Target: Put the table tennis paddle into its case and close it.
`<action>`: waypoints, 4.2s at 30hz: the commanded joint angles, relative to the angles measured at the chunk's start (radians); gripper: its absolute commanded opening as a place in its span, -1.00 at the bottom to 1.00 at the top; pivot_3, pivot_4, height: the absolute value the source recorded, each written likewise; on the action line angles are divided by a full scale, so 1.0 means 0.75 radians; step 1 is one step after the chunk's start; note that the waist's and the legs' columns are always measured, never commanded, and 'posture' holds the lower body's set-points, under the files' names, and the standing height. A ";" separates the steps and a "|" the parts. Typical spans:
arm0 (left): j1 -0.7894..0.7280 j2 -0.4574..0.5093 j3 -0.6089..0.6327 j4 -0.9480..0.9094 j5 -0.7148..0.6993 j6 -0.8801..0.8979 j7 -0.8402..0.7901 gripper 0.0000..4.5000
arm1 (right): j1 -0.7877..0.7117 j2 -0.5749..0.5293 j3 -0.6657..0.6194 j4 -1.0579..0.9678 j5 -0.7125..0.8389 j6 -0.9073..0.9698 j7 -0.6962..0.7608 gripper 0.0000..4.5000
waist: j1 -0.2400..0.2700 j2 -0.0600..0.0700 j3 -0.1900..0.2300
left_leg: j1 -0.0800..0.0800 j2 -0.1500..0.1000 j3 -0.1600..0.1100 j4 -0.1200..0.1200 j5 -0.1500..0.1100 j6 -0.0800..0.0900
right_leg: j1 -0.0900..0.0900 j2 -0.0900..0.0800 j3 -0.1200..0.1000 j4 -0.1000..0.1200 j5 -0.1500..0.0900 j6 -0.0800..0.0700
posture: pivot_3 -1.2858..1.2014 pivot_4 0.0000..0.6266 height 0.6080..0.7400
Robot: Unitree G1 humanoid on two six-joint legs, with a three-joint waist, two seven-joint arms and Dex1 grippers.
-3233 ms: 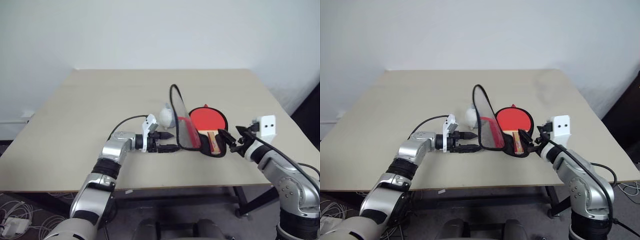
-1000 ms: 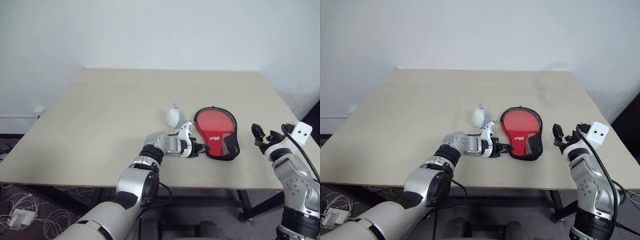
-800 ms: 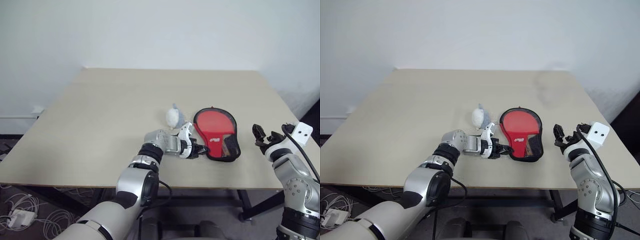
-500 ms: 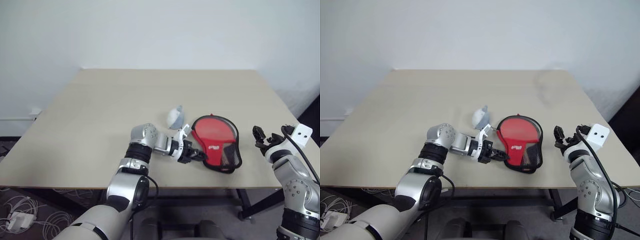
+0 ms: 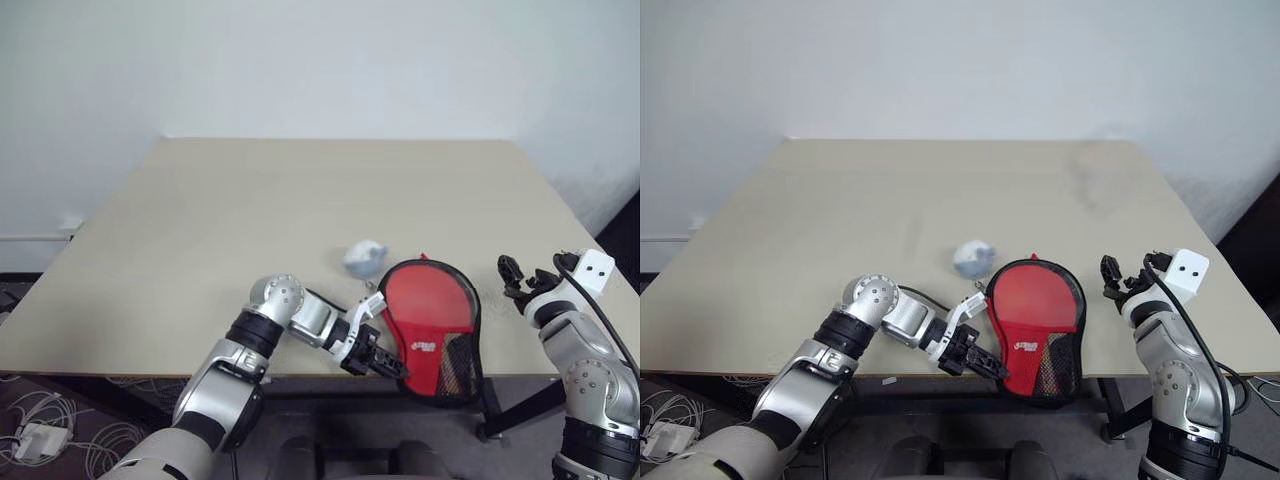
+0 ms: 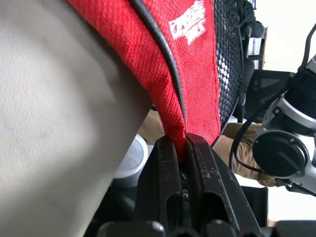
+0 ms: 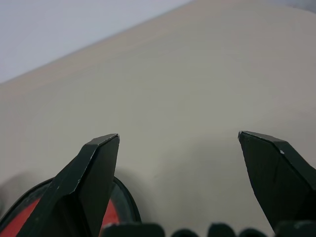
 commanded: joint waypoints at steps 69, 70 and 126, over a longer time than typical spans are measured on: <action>0.290 -0.116 -0.300 0.024 1.504 -1.905 -0.689 1.00 | -0.365 -0.119 0.147 0.176 -0.007 -0.043 0.251 0.86 | 0.011 0.002 -0.001 | 0.002 -0.001 0.001 0.000 0.003 -0.001 | 0.003 0.000 0.001 -0.001 0.000 -0.001 | 0.03 -1.00 0.82; 0.288 -0.117 -0.301 0.026 1.508 -1.898 -0.694 1.00 | -0.394 -0.116 0.172 0.200 -0.009 -0.030 0.261 0.86 | 0.011 0.003 -0.001 | 0.002 -0.001 0.001 0.000 0.003 -0.001 | 0.002 0.000 0.001 -0.001 0.000 -0.001 | 0.03 -1.00 0.82; 0.274 -0.153 -0.264 0.057 1.570 -1.847 -0.757 1.00 | -1.046 0.113 0.213 1.459 -0.258 -0.437 0.252 -0.96 | 0.011 0.003 -0.003 | 0.002 -0.002 0.000 0.000 0.003 -0.001 | 0.003 0.000 0.000 0.000 0.000 -0.001 | 0.03 -1.00 0.82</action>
